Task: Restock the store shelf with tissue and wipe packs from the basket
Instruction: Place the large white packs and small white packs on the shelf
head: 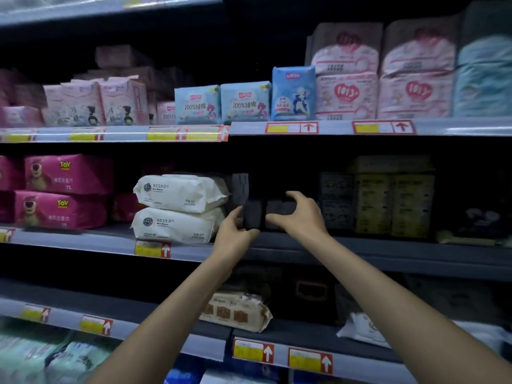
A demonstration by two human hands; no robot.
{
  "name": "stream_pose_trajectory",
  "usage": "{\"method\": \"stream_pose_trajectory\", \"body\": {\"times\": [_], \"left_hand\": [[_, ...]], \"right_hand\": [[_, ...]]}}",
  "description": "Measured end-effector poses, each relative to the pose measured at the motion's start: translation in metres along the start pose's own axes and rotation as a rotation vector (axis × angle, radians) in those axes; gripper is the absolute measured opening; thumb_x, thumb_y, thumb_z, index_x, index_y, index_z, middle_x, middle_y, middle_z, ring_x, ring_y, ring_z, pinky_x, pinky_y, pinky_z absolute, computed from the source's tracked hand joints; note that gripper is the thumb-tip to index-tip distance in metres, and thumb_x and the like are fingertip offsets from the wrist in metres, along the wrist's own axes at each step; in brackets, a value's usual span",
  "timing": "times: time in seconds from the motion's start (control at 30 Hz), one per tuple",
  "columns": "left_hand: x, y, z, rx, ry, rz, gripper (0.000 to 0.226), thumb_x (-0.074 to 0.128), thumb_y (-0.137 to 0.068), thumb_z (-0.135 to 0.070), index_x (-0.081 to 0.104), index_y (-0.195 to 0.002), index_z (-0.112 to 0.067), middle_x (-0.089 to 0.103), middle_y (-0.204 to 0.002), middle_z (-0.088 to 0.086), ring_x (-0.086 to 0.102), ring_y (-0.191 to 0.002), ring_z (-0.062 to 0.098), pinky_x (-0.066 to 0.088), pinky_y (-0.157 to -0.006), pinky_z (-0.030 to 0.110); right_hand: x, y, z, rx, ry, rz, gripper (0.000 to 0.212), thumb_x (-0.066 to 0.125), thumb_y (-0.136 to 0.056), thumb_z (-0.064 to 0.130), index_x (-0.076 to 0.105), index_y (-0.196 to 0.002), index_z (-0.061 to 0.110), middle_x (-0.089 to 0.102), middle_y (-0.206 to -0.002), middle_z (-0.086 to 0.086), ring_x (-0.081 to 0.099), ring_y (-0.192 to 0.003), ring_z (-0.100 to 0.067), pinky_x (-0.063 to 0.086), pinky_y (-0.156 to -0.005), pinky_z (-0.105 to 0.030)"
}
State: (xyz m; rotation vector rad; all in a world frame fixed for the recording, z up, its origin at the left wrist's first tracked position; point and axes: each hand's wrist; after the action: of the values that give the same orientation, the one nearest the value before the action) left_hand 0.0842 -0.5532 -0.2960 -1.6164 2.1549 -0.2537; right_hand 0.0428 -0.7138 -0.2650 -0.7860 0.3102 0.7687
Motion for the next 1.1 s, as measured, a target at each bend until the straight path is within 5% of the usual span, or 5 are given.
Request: {"method": "stream_pose_trajectory", "body": {"times": [0.17, 0.4, 0.5, 0.77, 1.1], "left_hand": [[0.003, 0.035, 0.000, 0.107, -0.277, 0.050, 0.082, 0.074, -0.094, -0.034, 0.029, -0.162, -0.028, 0.041, -0.161, 0.002, 0.043, -0.145, 0.021, 0.044, -0.113, 0.042], [0.015, 0.083, 0.011, 0.334, -0.923, 0.151, 0.100, 0.041, -0.083, -0.084, 0.007, -0.165, -0.040, 0.016, -0.172, 0.000, 0.017, -0.158, 0.023, 0.031, -0.123, 0.049], [0.029, 0.106, 0.026, 0.395, -1.031, 0.184, 0.104, 0.026, -0.076, -0.088, 0.005, -0.165, -0.040, 0.012, -0.174, 0.003, 0.007, -0.161, 0.026, 0.023, -0.126, 0.054], [0.073, 0.179, 0.108, 0.470, -1.029, 0.373, 0.099, 0.032, -0.084, -0.087, 0.014, -0.166, -0.034, 0.020, -0.172, 0.009, 0.018, -0.159, 0.033, 0.028, -0.122, 0.060], [0.137, 0.267, 0.241, 0.322, -1.079, 0.795, 0.101, 0.035, -0.082, -0.080, 0.005, -0.167, -0.035, 0.017, -0.173, 0.009, 0.012, -0.160, 0.033, 0.025, -0.124, 0.060]], "right_hand": [[-0.041, 0.035, -0.020, -0.022, 0.141, 0.123, 0.105, 0.082, -0.075, 0.061, 0.028, -0.160, 0.029, 0.031, -0.158, -0.002, 0.043, -0.140, -0.029, 0.045, -0.102, -0.038], [-0.089, 0.100, -0.059, -0.075, 0.299, 0.304, 0.123, 0.081, -0.070, 0.070, 0.007, -0.163, 0.037, 0.011, -0.168, 0.002, 0.024, -0.152, -0.026, 0.038, -0.117, -0.044], [-0.100, 0.137, -0.086, -0.079, 0.369, 0.362, 0.128, 0.080, -0.069, 0.071, -0.001, -0.163, 0.038, 0.000, -0.170, 0.002, 0.010, -0.157, -0.025, 0.030, -0.122, -0.045], [-0.112, 0.230, -0.182, 0.018, 0.486, 0.586, 0.132, 0.075, -0.068, 0.078, -0.009, -0.162, 0.040, -0.013, -0.170, 0.001, -0.007, -0.158, -0.023, 0.022, -0.125, -0.050], [-0.054, 0.329, -0.349, 0.329, 0.570, 0.936, 0.109, 0.076, -0.081, 0.058, 0.017, -0.163, 0.019, 0.036, -0.152, -0.015, 0.044, -0.137, -0.037, 0.045, -0.109, -0.044]]}}
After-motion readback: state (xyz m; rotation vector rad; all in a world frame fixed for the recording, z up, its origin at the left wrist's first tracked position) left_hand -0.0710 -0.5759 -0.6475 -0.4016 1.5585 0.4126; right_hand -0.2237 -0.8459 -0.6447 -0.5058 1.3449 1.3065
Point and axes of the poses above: each hand's wrist, its own y-axis away from the middle knuckle, its own x-axis out of the palm, z = x × y
